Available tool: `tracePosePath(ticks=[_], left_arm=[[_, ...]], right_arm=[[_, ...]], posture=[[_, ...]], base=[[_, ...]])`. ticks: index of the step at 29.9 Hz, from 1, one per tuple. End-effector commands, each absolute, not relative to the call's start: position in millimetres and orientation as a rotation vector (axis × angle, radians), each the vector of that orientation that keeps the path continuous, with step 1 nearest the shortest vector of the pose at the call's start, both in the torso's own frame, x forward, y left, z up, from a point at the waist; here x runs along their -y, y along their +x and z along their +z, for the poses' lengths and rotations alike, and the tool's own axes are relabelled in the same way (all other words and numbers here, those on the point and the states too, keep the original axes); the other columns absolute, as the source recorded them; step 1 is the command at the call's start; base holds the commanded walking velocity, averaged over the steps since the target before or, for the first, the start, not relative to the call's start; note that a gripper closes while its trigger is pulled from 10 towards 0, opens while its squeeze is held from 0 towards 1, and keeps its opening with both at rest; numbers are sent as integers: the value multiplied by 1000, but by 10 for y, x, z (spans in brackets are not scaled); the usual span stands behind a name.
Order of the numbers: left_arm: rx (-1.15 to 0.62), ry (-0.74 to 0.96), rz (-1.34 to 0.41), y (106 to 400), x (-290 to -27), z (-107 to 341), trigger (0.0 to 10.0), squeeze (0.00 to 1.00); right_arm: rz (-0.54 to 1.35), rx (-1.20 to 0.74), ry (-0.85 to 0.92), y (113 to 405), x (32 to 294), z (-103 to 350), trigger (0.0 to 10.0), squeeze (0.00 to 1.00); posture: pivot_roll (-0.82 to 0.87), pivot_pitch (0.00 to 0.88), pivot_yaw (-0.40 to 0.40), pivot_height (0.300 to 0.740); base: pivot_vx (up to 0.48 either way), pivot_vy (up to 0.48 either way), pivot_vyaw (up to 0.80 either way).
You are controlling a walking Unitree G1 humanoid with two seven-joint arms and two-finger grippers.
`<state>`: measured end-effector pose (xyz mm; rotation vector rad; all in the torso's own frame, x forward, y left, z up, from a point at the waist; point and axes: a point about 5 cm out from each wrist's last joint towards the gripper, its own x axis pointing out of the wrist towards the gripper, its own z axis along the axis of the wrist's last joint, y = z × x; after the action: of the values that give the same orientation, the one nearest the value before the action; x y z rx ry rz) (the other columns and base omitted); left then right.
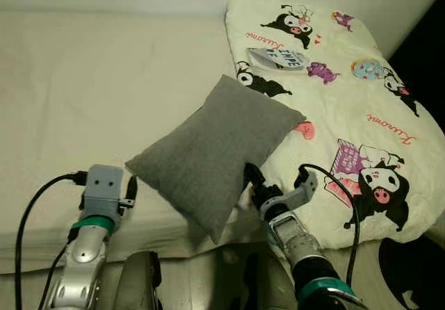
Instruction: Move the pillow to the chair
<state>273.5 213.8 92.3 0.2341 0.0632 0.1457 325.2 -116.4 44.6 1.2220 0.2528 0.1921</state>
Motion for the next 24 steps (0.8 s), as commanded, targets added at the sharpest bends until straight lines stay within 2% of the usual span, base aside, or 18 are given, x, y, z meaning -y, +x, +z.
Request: tracePosePath(ticks=[1,9,11,12,14,24], left_arm=[[-84,220,146,2696,-2126,884,10000,0],[-85,216,129,2670,-2059,881,10000,0],[-88,216,122,2660,-2041,876,10000,0],[-88,216,122,2660,-2041,876,10000,0],[-89,217,121,2648,-2045,880,10000,0],[-88,245,140,2573,-2154,935,10000,0]], right_arm=[[188,-249,1256,3200,1193,381,10000,1000],[245,-196,1300,3173,1172,393,10000,1000],[360,-239,1270,3132,1058,387,10000,1000],[360,-239,1270,3132,1058,387,10000,1000],[426,-312,1176,3085,933,340,10000,1000],[514,-402,1078,3043,582,312,10000,1000]], posture=[[152,119,-71,595],[167,116,-76,595],[167,116,-76,595],[167,116,-76,595],[187,118,-86,595],[253,139,-95,595]], base=[[0,0,0],[0,0,0],[0,0,0],[0,0,0],[0,0,0],[0,0,0]])
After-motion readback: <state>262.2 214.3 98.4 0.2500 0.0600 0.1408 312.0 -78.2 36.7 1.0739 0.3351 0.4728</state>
